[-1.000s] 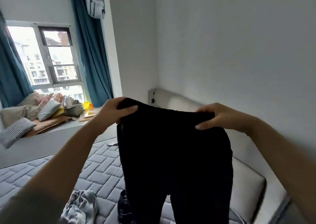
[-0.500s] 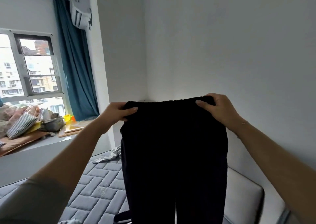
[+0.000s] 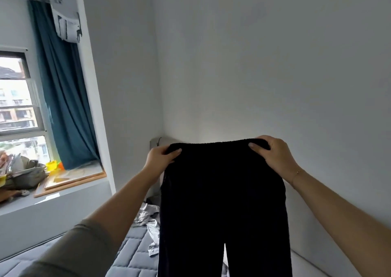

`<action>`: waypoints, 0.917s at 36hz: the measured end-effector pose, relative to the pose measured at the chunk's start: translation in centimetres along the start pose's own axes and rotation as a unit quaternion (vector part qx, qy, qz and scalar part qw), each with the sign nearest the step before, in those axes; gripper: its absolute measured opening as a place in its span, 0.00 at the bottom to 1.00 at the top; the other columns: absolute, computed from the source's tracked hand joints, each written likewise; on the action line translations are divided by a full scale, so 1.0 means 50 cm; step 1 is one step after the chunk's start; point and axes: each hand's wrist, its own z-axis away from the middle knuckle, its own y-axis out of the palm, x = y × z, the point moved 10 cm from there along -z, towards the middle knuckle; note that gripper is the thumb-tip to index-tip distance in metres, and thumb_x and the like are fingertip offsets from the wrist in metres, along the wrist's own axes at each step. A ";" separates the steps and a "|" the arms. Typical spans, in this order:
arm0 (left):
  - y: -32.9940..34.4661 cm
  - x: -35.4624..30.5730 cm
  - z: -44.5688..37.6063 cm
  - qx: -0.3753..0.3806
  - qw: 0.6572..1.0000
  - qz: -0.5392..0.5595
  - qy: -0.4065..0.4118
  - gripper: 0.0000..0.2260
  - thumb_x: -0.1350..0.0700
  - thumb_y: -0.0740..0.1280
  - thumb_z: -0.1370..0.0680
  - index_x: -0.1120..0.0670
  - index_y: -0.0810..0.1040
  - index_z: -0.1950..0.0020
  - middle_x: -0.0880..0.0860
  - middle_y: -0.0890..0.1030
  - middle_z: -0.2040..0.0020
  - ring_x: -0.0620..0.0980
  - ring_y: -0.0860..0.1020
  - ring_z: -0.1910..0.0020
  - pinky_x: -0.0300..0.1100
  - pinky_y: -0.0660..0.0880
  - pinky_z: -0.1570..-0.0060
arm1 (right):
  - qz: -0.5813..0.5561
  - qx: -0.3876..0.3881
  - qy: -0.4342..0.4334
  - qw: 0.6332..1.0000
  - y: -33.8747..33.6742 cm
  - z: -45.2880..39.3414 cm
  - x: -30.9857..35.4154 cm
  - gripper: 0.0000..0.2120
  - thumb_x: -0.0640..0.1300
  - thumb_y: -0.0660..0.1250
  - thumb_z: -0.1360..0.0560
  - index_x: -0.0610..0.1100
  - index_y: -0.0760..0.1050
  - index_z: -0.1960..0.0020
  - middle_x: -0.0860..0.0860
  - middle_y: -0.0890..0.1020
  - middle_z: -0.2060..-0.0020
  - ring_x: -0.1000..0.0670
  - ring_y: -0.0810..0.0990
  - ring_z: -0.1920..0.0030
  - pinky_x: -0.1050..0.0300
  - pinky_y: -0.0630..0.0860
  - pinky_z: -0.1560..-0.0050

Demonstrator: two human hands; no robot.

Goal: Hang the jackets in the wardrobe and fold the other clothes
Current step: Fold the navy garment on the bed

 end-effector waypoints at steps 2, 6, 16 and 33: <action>0.015 -0.003 -0.043 -0.012 1.000 0.010 0.016 0.06 0.60 0.72 0.25 0.55 0.82 0.50 0.48 0.84 0.58 0.44 0.83 0.59 0.35 0.78 0.53 | -0.008 -0.028 -0.016 0.999 -0.008 -0.030 -0.007 0.04 0.49 0.69 0.25 0.49 0.80 0.52 0.58 0.82 0.59 0.58 0.81 0.56 0.66 0.74 0.55; 0.023 0.002 -0.084 -0.002 0.999 0.027 0.041 0.03 0.59 0.72 0.26 0.51 0.82 0.54 0.50 0.85 0.56 0.46 0.83 0.56 0.38 0.78 0.50 | -0.048 -0.056 -0.031 0.997 -0.009 -0.039 -0.011 0.05 0.49 0.71 0.26 0.50 0.82 0.52 0.60 0.83 0.58 0.60 0.81 0.56 0.70 0.75 0.53; -0.101 0.216 0.050 0.068 0.997 -0.015 0.011 0.08 0.65 0.71 0.27 0.52 0.82 0.56 0.46 0.83 0.62 0.40 0.79 0.63 0.30 0.76 0.60 | -0.140 0.009 0.027 0.990 0.198 0.237 -0.024 0.08 0.52 0.72 0.34 0.62 0.83 0.55 0.60 0.85 0.59 0.62 0.83 0.58 0.73 0.74 0.56; -0.514 1.029 0.779 0.190 0.947 -0.176 -0.190 0.16 0.69 0.75 0.33 0.47 0.82 0.61 0.49 0.82 0.58 0.43 0.80 0.57 0.35 0.75 0.51 | -0.035 0.282 0.371 0.884 0.873 1.203 -0.188 0.08 0.42 0.76 0.31 0.51 0.82 0.53 0.66 0.83 0.55 0.64 0.81 0.52 0.71 0.74 0.49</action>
